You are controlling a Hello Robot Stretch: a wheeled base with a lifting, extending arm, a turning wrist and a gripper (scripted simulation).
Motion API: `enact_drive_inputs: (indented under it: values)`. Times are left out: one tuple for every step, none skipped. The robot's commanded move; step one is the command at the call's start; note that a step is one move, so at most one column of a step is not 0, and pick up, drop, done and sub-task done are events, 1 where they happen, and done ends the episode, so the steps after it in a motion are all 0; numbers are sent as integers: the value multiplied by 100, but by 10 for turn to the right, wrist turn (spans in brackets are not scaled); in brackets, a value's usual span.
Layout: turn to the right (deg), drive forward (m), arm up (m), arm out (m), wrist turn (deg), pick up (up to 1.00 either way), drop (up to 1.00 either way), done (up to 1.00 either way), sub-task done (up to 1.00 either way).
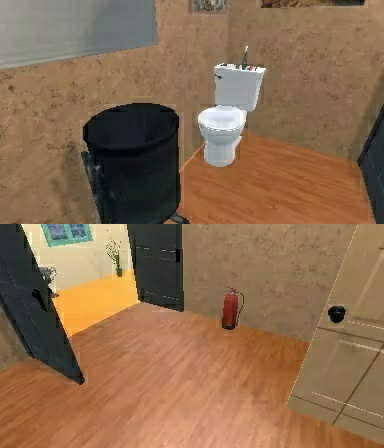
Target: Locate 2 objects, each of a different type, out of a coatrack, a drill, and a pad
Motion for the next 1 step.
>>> enact_drive_inputs:
  values:
    - [450, 0, 0, 0, 0, 0, 0, 0, 0]
